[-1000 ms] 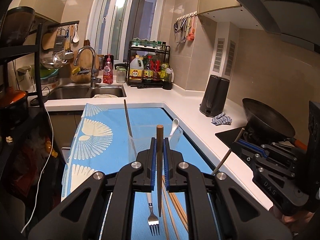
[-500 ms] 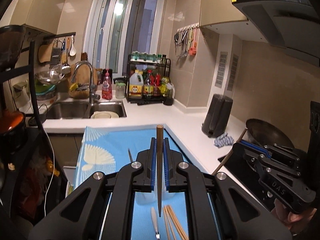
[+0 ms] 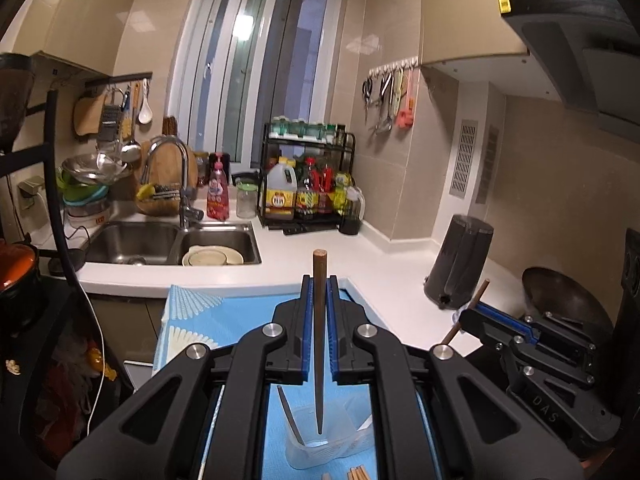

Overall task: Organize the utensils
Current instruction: 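Open both tools to drop the chopsticks into the container, then lower the left tool over the fork while the right tool approaches the chopsticks, then position the left tool around a wooden chopstick while the right tool straddles another chopstick, then close both tools on their chopsticks and lift them off the mat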

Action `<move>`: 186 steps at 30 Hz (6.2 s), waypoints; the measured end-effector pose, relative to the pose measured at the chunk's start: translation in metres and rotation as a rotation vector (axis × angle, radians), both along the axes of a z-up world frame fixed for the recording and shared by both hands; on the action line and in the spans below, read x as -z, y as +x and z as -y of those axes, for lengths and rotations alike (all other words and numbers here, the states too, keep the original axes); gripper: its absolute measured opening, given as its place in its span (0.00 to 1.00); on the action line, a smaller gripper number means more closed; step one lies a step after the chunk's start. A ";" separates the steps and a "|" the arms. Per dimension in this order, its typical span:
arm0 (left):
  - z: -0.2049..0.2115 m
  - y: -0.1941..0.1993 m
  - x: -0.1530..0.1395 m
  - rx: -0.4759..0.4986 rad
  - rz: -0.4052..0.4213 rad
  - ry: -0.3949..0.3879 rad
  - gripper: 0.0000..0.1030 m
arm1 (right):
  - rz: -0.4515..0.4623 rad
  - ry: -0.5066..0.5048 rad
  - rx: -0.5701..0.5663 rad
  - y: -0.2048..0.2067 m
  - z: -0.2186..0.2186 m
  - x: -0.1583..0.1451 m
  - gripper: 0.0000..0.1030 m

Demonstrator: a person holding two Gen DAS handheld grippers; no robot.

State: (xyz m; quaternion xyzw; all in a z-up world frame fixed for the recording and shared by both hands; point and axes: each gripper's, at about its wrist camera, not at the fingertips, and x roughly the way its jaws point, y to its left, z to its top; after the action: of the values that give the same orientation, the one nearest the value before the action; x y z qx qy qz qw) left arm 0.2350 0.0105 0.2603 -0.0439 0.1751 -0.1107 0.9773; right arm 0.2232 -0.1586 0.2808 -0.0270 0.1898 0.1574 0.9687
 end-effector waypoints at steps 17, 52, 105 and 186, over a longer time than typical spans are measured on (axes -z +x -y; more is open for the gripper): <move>0.011 0.011 0.053 0.060 -0.126 0.059 0.38 | -0.118 -0.030 0.070 0.012 0.016 0.050 0.34; 0.030 -0.192 0.219 -0.108 -0.183 0.010 0.07 | -0.239 0.054 0.131 -0.173 0.043 0.215 0.06; 0.070 -0.214 0.288 -0.005 -0.281 0.101 0.07 | -0.415 0.026 0.138 -0.188 0.050 0.285 0.05; 0.057 -0.242 0.218 -0.065 -0.125 0.103 0.06 | -0.210 -0.032 0.150 -0.205 0.059 0.199 0.05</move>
State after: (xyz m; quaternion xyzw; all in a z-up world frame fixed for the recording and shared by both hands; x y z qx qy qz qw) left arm -0.0073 -0.0469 0.0427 -0.0058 0.2399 -0.0669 0.9685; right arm 0.0181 -0.2181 0.0813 -0.0113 0.2941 0.0834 0.9521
